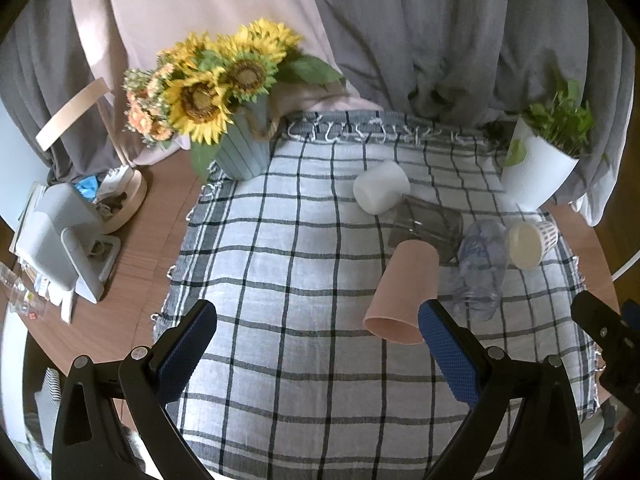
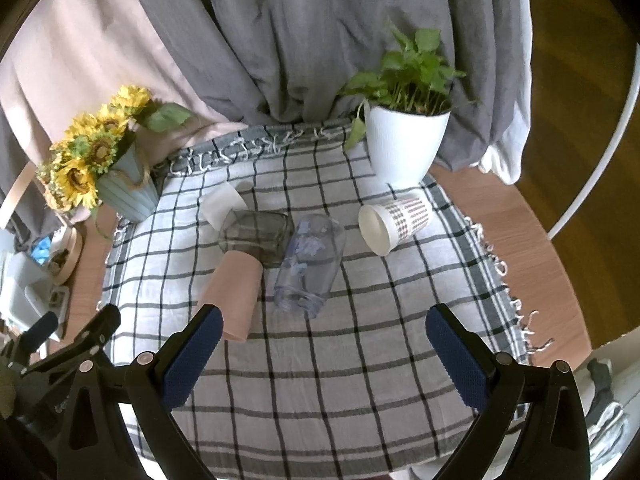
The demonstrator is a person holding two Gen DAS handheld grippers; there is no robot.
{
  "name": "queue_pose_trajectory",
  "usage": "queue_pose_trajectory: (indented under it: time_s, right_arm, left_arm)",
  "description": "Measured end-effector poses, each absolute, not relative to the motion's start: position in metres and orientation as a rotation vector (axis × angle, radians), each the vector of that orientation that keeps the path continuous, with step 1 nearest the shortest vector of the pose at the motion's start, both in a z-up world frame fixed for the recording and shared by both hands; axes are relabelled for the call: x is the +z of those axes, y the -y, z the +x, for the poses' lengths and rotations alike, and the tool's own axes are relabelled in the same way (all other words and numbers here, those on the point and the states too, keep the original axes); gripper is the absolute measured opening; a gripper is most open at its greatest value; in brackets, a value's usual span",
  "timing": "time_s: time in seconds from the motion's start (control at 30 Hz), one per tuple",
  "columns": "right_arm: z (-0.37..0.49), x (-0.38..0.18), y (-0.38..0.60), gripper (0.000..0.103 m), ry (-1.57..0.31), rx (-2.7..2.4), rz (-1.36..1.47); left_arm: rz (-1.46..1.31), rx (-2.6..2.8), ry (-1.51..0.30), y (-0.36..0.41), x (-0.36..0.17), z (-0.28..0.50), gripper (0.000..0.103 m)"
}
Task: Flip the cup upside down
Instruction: 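Reach the right tool to the clear printed plastic cup and close on it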
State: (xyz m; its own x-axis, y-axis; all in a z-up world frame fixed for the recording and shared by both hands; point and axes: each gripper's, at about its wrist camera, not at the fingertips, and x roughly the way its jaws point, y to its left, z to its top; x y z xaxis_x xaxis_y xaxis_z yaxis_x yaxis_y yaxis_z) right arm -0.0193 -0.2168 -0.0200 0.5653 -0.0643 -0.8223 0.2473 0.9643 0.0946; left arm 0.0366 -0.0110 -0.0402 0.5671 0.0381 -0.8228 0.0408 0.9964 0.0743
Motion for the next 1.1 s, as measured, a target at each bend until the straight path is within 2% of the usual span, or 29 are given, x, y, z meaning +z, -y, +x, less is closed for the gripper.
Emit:
queue_pose_trajectory:
  time_s: [0.2,0.8,1.1]
  right_arm:
    - [0.021,-0.056,0.225,0.102,-1.072,-0.121,0.268]
    - [0.126,-0.149,0.240,0.082,-1.348,-0.055,0.408]
    - [0.148,-0.182,0.247,0.082,-1.430,-0.091,0.398]
  left_arm:
    - [0.111,0.005,-1.015,0.016,-0.061,0.063,0.103]
    - [0.119,0.008,-1.117,0.033,-0.098,0.127,0.103]
    - [0.146,0.009,-1.144,0.045,-0.110,0.131,0.103]
